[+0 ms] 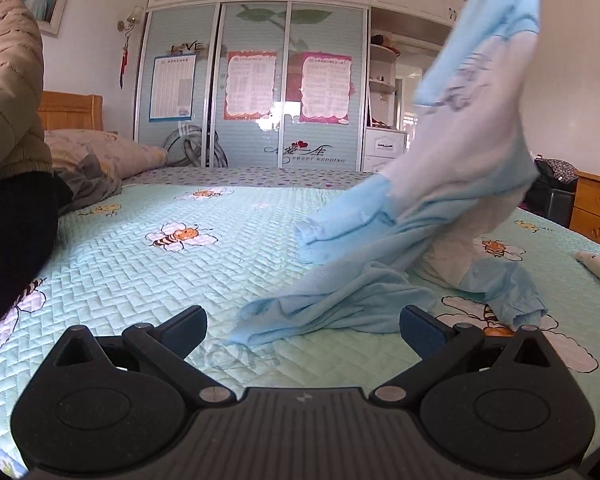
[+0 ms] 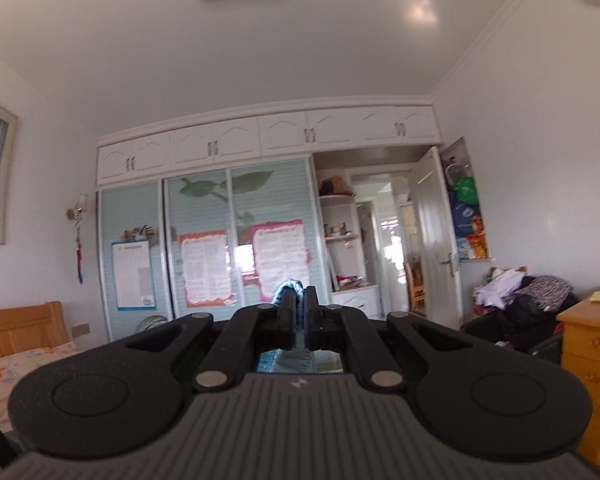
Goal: Fold clothes
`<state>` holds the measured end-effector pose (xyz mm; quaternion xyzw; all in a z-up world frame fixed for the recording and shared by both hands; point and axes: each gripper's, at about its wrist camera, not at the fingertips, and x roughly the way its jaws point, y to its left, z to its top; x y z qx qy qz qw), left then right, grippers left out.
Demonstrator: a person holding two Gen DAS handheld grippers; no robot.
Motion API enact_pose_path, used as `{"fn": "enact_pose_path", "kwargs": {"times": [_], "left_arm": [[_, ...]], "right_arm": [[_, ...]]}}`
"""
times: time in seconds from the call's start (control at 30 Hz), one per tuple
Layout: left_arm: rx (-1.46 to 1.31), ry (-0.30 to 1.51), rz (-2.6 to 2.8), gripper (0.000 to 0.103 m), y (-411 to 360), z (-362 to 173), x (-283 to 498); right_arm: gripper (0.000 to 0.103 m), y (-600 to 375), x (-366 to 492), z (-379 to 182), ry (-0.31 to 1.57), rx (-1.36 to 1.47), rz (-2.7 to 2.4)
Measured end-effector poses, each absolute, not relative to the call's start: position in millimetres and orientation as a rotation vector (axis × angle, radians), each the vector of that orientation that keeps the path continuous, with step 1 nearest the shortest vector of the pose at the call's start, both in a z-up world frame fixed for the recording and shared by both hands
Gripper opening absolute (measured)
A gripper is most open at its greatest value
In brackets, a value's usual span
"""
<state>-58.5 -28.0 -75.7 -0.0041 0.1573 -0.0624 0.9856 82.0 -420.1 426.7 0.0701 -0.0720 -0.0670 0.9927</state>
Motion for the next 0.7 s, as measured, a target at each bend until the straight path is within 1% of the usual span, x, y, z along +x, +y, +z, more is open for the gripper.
{"fn": "enact_pose_path", "kwargs": {"times": [0.23,0.43,0.57,0.67,0.7], "left_arm": [[0.014,0.306,-0.136,0.102,-38,-72,-67],[0.039,0.290,-0.152,0.102,-42,-69,-71],[0.016,0.290,-0.129,0.102,-36,-67,-72],[-0.003,0.284,-0.116,0.102,-32,-63,-76],[-0.004,0.282,-0.115,0.102,-32,-61,-78]], "right_arm": [[0.004,-461,49,452,-0.188,0.136,-0.201],[0.004,-455,60,471,-0.185,0.121,-0.199],[0.004,-418,86,488,-0.164,0.121,-0.086],[0.005,-358,104,468,-0.097,0.086,0.062],[0.007,-336,109,456,-0.066,0.072,0.112]]}}
